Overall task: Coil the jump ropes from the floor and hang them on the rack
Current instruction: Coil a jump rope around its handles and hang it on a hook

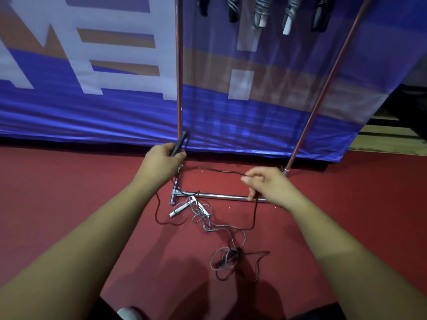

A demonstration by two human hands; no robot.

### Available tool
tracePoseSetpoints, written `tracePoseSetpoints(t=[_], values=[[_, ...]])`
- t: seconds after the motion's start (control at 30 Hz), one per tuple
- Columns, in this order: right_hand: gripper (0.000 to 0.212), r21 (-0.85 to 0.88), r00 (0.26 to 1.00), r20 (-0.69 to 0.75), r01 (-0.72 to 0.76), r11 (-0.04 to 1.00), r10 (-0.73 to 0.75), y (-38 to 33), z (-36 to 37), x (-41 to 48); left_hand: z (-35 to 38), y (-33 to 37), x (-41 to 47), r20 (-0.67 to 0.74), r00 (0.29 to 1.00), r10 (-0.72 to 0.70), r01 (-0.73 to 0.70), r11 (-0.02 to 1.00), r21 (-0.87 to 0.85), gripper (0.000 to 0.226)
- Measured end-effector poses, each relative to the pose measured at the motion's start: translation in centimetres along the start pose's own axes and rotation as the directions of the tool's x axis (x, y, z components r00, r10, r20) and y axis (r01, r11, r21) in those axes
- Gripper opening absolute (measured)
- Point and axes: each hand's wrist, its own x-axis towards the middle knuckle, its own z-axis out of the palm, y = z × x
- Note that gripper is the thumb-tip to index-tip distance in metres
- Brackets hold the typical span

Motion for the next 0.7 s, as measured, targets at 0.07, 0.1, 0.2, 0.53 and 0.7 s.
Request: tracePoseSetpoints(t=[0.07, 0.1, 0.2, 0.53, 0.7], values=[[0.013, 0.039, 0.998, -0.033, 0.052, 0.998, -0.051, -1.7, 0.4, -0.4, 0.3, 1.0, -0.5, 0.057, 0.998, 0.003, 0.006, 0.987, -0.158, 0.01], [0.013, 0.032, 0.998, -0.011, 0.069, 0.997, -0.068, -2.5, 0.8, -0.8, 0.6, 1.7, -1.0, 0.127, 0.992, 0.022, 0.011, 0.968, -0.252, 0.014], [0.009, 0.106, 0.985, 0.007, 0.17, 0.98, -0.172, -4.5, 1.8, -1.6, 1.4, 3.7, -2.9, 0.391, 0.907, 0.156, -0.032, 0.952, -0.305, 0.019], [0.019, -0.191, 0.919, 0.355, -0.109, 0.976, 0.172, 2.7, 1.3, -0.2, 0.6, 3.4, -2.0, 0.301, 0.941, 0.156, 0.094, 0.732, -0.675, 0.024], [0.013, -0.105, 0.97, 0.196, -0.127, 0.986, 0.146, 1.9, 2.3, 0.6, 0.5, -0.5, -0.7, 0.183, 0.98, -0.077, 0.047, 0.986, 0.162, 0.019]])
